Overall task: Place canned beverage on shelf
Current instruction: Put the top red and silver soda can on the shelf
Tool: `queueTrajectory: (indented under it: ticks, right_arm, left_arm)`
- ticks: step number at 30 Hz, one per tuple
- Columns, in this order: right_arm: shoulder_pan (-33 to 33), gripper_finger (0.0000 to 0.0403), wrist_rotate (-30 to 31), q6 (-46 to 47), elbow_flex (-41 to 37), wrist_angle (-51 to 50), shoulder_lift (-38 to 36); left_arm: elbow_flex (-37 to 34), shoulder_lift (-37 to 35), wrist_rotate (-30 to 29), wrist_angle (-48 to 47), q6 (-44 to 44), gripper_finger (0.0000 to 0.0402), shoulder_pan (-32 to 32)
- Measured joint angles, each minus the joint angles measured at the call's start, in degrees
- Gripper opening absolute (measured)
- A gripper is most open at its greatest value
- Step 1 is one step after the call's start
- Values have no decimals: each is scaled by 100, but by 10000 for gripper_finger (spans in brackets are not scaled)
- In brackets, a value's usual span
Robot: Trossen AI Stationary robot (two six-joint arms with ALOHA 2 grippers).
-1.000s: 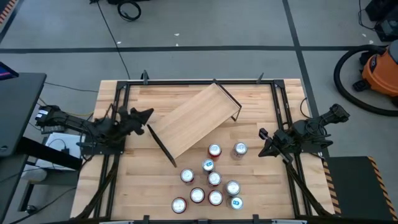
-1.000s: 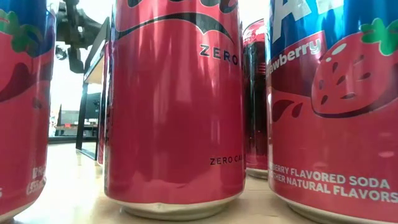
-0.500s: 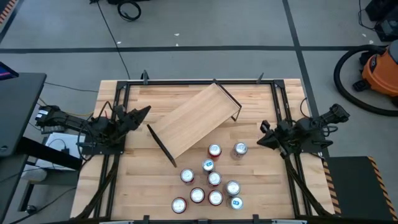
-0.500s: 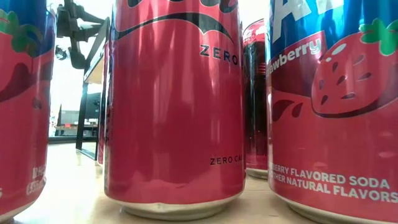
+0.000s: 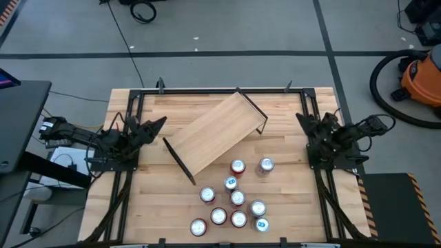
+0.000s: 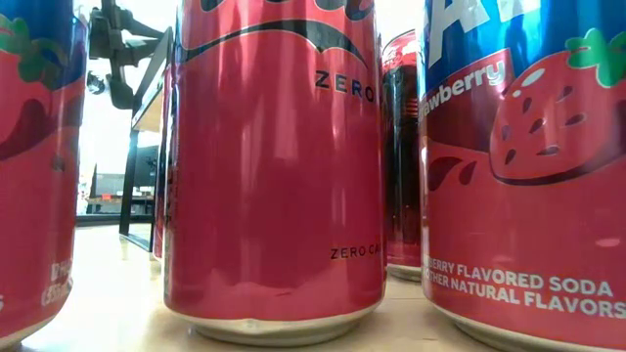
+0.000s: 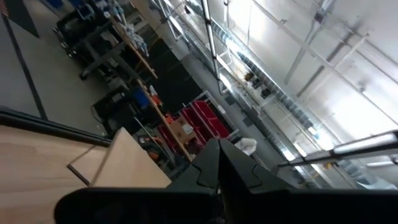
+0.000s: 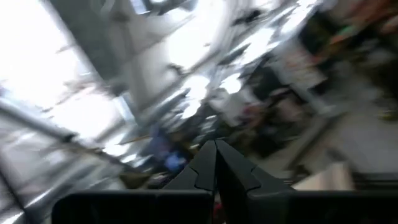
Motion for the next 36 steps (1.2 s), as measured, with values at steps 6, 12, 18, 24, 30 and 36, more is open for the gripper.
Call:
queueTrajectory:
  ticks: [6, 12, 18, 24, 30, 36]
  right_arm:
    - [-2, 18, 940, 725, 0, 117, 0]
    - [-2, 18, 936, 1511, 0, 378, 0]
    - [-2, 18, 927, 1519, 0, 389, 0]
    - [-4, 18, 437, 2947, 3, 385, 0]
    - [19, 14, -381, 2874, 591, -911, 118]
    - [22, 8, -534, 2660, 1946, -3373, 743]
  left_arm:
    - [0, -1, -469, 204, 17, 9, 0]
    - [0, -2, -934, 198, 18, 9, 0]
    - [0, -2, -1230, 196, 9, 9, 0]
    - [0, -1, -786, 296, -504, 9, 0]
    - [163, 0, -170, 428, -615, 9, 0]
    - [536, 0, -34, 417, 66, 9, 0]
